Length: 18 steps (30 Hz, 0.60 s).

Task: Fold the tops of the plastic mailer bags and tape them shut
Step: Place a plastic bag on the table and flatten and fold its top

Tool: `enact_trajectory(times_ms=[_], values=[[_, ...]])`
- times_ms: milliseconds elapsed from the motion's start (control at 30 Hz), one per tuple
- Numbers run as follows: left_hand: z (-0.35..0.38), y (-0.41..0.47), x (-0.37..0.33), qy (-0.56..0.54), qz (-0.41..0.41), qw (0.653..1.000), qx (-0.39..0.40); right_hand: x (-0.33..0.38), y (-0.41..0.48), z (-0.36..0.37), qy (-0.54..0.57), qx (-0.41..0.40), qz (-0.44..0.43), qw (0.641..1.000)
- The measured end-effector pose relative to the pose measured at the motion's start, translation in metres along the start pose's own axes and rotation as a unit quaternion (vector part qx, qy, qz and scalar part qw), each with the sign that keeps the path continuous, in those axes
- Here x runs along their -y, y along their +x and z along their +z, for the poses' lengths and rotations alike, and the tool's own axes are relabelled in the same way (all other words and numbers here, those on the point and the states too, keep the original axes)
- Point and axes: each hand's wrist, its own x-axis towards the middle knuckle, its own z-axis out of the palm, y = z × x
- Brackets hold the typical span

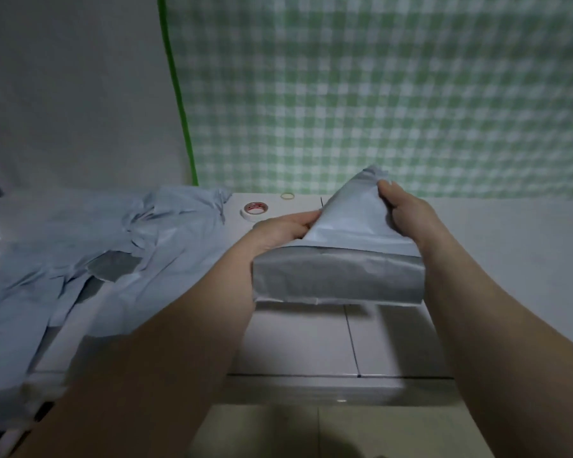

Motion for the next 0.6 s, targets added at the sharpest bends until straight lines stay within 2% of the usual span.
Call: enact_trajectory(times_ms=[67,100,167,233,300,367,433,500,600], values=[[0.004,0.016,0.002,0.06,0.005,0.997,-0.047,0.003,0.009,-0.011,-0.019,-0.037,0.018,0.999],[0.006,0.02,0.002,0.096,0.013,0.992,-0.082,0.001,0.009,-0.015,-0.062,-0.039,0.013,0.997],[0.011,0.021,-0.002,0.168,0.037,0.976,-0.135,-0.011,0.011,-0.021,-0.056,-0.025,0.032,0.998],[0.014,0.022,0.004,0.152,0.048,0.975,-0.156,-0.019,0.005,-0.024,-0.1,0.002,-0.011,0.995],[0.016,0.015,0.008,0.075,0.024,0.987,-0.139,-0.028,0.0,-0.028,-0.109,0.031,0.007,0.994],[0.017,0.01,0.009,0.056,0.008,0.991,-0.121,-0.03,-0.008,-0.032,-0.105,0.075,0.016,0.991],[0.021,0.004,0.007,0.097,0.007,0.987,-0.129,-0.03,-0.017,-0.034,-0.149,0.107,-0.001,0.983],[0.024,-0.004,0.006,0.137,-0.002,0.982,-0.128,-0.028,-0.028,-0.035,-0.237,0.129,-0.037,0.962],[0.029,-0.022,-0.001,0.302,-0.009,0.949,-0.088,-0.022,-0.039,-0.032,-0.355,0.165,-0.083,0.917]])
